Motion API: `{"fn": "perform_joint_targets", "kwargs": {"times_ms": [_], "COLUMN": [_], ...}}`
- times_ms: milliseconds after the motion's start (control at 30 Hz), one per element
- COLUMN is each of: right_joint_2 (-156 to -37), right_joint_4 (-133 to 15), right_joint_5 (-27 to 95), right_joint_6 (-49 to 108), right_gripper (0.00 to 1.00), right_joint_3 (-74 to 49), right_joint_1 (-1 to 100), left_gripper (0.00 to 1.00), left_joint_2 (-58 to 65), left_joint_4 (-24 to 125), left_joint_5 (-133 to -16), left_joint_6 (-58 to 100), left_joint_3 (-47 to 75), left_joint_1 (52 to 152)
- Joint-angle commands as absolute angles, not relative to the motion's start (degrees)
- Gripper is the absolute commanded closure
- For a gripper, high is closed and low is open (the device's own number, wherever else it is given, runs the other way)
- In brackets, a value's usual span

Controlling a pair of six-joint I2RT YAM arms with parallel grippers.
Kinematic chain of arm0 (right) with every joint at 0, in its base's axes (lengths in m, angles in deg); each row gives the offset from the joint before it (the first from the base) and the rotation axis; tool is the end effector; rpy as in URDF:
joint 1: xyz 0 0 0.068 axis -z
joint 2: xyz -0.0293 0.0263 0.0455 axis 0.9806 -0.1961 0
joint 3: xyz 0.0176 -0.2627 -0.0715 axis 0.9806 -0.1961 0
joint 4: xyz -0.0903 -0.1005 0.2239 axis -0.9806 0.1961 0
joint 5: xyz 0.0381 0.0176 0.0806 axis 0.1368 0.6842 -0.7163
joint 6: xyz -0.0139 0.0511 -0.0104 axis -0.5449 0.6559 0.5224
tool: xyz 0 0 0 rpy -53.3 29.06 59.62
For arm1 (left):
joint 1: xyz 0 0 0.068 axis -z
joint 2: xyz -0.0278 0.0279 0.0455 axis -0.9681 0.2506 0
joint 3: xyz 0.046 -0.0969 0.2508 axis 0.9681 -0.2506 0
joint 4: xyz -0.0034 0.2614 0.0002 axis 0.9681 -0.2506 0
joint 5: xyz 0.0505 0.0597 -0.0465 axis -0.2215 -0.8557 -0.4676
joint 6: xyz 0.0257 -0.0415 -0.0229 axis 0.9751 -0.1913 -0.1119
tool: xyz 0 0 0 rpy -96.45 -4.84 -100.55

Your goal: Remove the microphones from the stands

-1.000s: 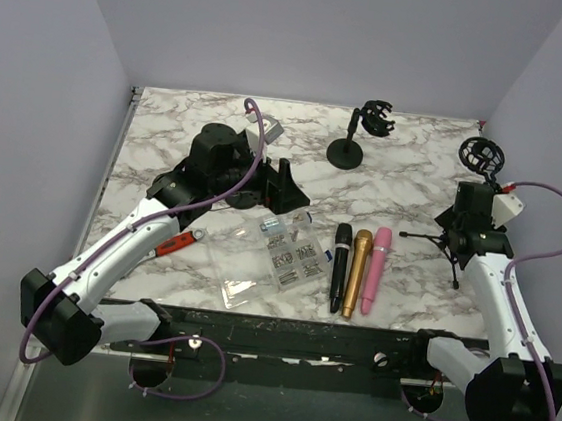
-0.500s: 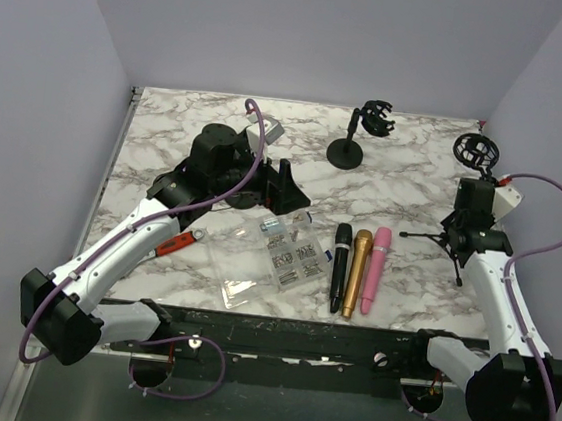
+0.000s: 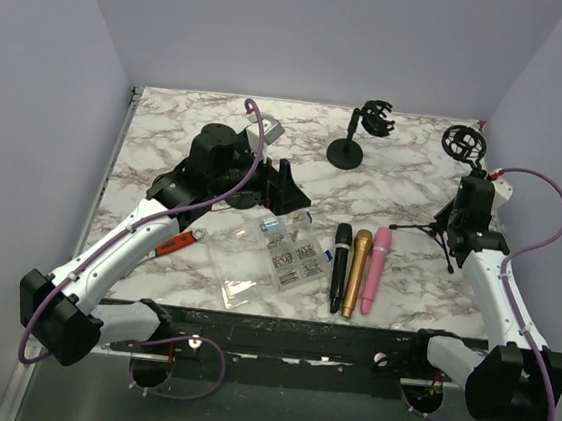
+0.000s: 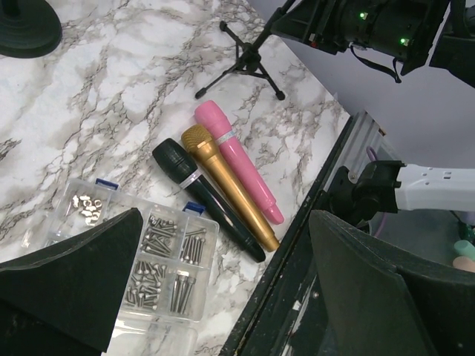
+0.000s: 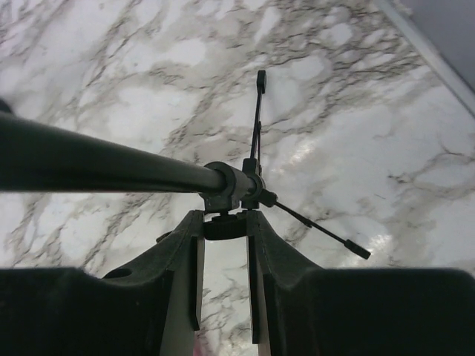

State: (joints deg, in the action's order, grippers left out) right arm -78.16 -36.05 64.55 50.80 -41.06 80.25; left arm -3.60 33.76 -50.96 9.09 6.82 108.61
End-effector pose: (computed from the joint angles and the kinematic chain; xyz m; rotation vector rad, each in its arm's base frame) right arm 0.2327 -0.0202 0.2726 0.7692 2.0545 -0.1907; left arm 0.2153 -0.1629 0.3723 0.5671 1.9359 -1.1793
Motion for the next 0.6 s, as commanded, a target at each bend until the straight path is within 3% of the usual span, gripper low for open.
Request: {"fn": "perform_joint_targets", "kwargs": {"times_ms": [0, 200, 433, 567], "right_joint_2": [-77.8, -84.9, -91.3, -90.3], "right_joint_4": [-48.3, -53.0, -54.3, -55.5], "right_joint_5": [55.3, 53.1, 47.7, 48.1], "right_joint_6": [50.2, 48.8, 45.7, 46.5], "right_gripper": [0.99, 0.99, 0.90, 0.73], "right_joint_3": [-42.5, -37.9, -35.2, -36.8], "right_joint_1": [80.1, 80.1, 80.1, 80.1], "left_gripper": [0.01, 0.01, 0.01, 0.01], "left_joint_2": [-4.9, -5.0, -4.9, -4.6], "left_joint_4": [34.8, 34.5, 34.2, 34.4], "left_joint_5": [-50.0, -50.3, -50.7, -50.5], "left_joint_6": [8.9, 9.2, 9.5, 9.4], "left_joint_3": [7.7, 7.8, 7.9, 7.9], "left_joint_1": [108.9, 109.0, 109.0, 109.0]}}
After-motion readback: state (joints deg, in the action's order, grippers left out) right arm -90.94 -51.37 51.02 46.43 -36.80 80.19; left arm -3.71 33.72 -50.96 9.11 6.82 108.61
